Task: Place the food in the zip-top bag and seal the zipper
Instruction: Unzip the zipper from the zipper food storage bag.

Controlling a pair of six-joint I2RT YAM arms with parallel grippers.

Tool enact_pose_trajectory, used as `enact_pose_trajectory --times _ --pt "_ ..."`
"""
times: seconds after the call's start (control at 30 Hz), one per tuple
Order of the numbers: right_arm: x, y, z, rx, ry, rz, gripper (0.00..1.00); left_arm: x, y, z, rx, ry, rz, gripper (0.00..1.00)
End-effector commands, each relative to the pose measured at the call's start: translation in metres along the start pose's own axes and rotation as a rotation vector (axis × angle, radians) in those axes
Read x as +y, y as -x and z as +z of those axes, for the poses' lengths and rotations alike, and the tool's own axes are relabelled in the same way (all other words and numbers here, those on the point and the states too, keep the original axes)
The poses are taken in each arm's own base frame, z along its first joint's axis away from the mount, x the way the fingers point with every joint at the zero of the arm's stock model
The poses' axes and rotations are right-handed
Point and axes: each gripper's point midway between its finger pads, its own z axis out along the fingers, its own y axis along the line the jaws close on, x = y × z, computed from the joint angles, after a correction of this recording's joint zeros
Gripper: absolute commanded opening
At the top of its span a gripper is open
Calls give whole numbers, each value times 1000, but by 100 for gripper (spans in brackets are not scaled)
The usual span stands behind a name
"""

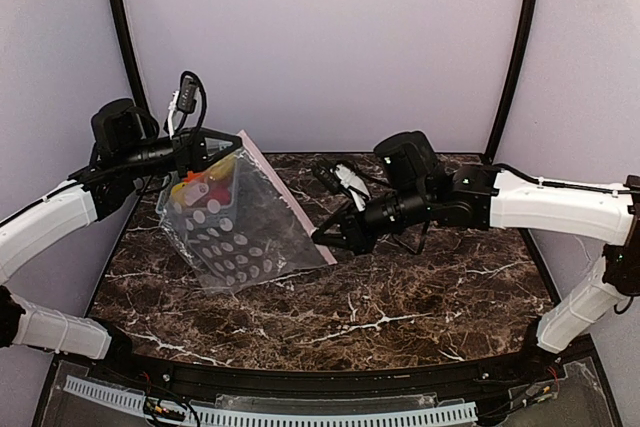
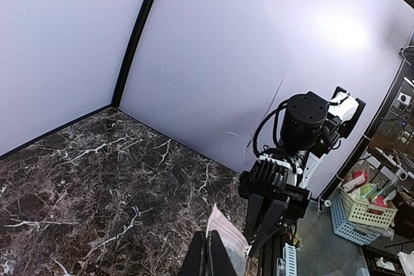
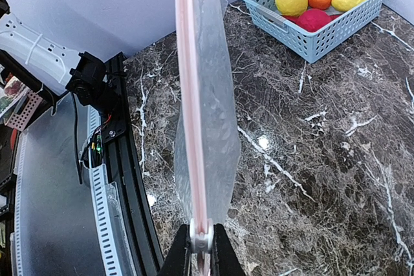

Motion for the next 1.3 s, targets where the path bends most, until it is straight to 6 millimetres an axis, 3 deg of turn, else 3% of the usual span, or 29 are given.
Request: enact_pose_trajectory --times 0.0,0.73,1.03,1.13,1.27 --pt "-8 -47 8 155 -10 66 0 -5 30 -14 -102 35 89 1" --pt "-10 -83 7 268 -15 117 0 6 31 -19 -108 63 82 1" --pt "-11 -78 3 243 -30 116 0 -1 27 -16 -102 -4 87 1" --pt "-10 -68 -2 202 -40 109 16 -9 21 -14 -94 -71 78 1" --pt "-6 -38 -20 93 -70 83 40 -16 10 -5 -52 -134 64 1"
